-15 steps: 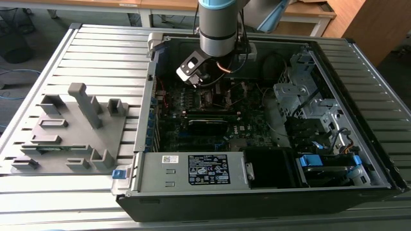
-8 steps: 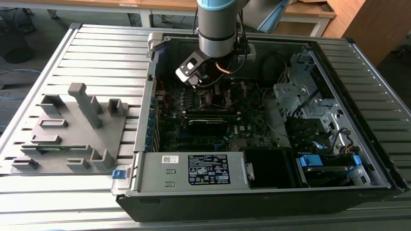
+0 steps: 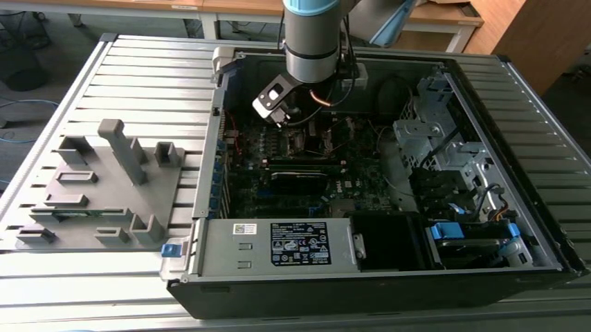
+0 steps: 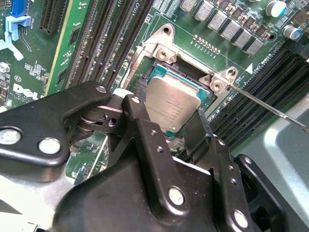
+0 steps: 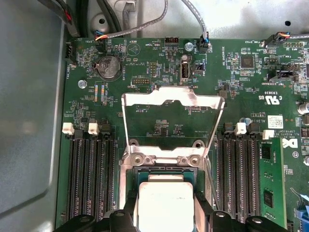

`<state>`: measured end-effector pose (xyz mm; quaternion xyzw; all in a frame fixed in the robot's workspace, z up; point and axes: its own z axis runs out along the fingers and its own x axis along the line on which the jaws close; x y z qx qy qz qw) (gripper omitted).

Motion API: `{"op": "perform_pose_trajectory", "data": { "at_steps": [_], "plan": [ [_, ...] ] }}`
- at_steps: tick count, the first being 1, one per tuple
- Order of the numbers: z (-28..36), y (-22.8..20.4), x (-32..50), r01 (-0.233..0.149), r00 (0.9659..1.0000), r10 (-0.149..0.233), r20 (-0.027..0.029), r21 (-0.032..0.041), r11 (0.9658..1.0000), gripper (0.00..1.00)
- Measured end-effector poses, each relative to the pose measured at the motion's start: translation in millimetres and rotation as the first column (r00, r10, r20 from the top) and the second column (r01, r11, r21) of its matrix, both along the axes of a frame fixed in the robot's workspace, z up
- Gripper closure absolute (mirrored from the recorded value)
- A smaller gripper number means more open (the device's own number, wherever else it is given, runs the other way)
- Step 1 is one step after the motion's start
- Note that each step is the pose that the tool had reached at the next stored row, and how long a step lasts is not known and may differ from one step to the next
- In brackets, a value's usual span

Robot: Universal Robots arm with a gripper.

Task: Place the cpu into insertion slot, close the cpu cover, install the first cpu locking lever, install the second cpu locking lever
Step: 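Place the cpu into insertion slot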

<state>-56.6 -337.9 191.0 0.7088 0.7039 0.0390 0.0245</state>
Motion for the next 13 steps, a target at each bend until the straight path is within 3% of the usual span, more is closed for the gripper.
{"op": "perform_pose_trajectory", "data": {
  "at_steps": [13],
  "plan": [
    [1.1,0.0,0.0,0.000,1.0000,0.000,0.0001,0.0008,1.0000,0.46]
  ]
}}
